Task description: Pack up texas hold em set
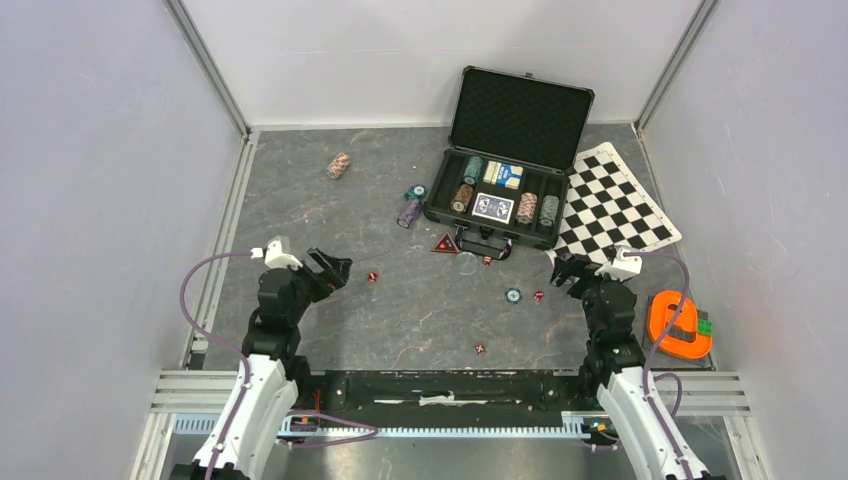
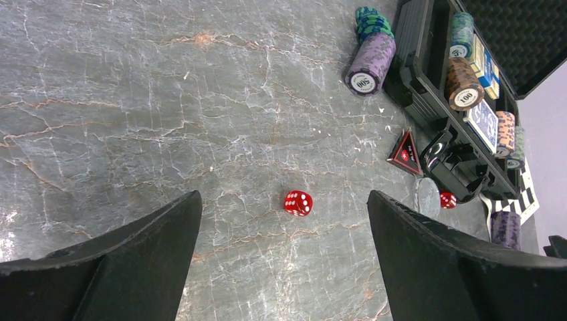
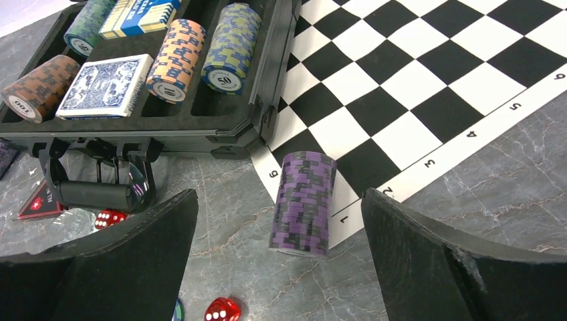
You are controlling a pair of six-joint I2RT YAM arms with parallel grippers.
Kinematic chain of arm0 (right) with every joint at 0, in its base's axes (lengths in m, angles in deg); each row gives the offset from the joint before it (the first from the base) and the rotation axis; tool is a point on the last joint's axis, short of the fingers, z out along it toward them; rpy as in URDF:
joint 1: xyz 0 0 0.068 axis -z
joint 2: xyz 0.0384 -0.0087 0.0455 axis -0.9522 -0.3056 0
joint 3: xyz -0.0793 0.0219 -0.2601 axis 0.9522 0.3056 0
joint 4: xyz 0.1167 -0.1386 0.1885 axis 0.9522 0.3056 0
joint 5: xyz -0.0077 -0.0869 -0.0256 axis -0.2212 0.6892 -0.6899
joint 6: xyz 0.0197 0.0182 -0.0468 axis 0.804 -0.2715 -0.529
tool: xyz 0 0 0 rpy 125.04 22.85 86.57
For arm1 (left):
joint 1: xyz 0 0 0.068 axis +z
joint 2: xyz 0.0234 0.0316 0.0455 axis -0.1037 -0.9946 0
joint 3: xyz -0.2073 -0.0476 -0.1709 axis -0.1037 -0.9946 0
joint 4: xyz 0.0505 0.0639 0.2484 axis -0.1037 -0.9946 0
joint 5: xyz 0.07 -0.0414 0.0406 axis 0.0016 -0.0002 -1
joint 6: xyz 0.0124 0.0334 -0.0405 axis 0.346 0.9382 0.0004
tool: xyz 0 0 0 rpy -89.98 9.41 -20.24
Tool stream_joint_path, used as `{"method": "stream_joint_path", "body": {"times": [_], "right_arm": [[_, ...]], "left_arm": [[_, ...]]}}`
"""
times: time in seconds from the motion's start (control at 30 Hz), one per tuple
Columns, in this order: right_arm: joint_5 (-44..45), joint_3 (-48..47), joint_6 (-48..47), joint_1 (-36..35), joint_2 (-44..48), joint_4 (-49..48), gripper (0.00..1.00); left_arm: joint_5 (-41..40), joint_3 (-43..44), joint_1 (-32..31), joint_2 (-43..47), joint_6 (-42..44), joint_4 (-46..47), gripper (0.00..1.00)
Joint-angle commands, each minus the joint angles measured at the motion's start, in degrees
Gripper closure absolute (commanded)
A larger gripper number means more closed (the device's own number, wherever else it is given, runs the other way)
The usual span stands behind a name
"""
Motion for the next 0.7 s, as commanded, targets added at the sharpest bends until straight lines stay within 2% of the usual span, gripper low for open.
{"method": "stream_joint_path", "body": {"times": [0.0, 0.2, 0.3, 0.37, 0.53, 0.67], "right_arm": [[2.1, 5.8, 1.2, -0.1, -0.4, 0.0, 0.02], [1.9, 5.9, 0.8, -0.1, -1.2, -0.8, 0.02], [-4.1, 6.0, -3.1, -0.1, -2.5, -4.0, 0.02], [-14.0, 5.3, -6.1, -0.1, -4.0, -7.3, 0.02], [-26.6, -2.5, -5.6, -2.4, -13.4, -10.2, 0.02], [-26.6, -10.8, -7.9, -8.7, -24.6, -11.1, 0.07]], "left_arm": [[1.0, 0.8, 0.2, 0.0, -0.4, 1.8, 0.00], [4.3, 0.4, 0.1, -0.3, 0.8, 4.0, 0.00], [10.4, -0.3, 0.2, -0.5, 2.3, 7.0, 0.00], [12.3, -0.9, 0.1, -0.7, 2.0, 8.7, 0.00], [13.5, -1.1, 0.2, -1.7, 2.0, 10.2, 0.00], [14.1, -1.0, 0.2, -2.6, 2.0, 10.6, 0.00]]}}
